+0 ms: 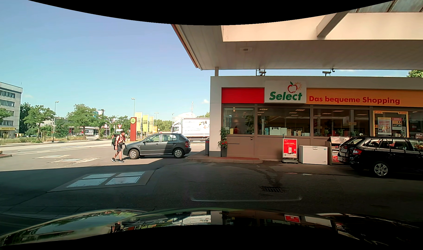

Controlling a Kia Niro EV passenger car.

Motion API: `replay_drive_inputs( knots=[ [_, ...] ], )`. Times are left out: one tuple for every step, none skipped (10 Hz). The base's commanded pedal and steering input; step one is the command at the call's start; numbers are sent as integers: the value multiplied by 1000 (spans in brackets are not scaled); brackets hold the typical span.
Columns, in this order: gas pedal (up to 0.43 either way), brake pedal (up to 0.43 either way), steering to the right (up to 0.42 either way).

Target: Follow the waypoints while adhering to traffic rules and regulations

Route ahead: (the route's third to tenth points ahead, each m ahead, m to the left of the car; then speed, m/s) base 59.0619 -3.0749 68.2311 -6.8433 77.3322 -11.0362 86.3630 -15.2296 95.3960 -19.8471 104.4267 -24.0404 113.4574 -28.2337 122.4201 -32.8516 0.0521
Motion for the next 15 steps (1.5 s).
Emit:
replay_drive_inputs(
  knots=[
    [0,0,-19],
    [0,0,-19],
    [0,6,-19],
    [0,18,-19],
    [0,18,-19],
    [0,24,-19],
    [0,30,-19],
    [0,37,-19],
    [0,49,-19],
    [0,61,-19],
    [0,61,-19],
    [0,67,-19],
    [0,79,-19],
    [0,91,-19],
    [0,98,-19]
  ],
)
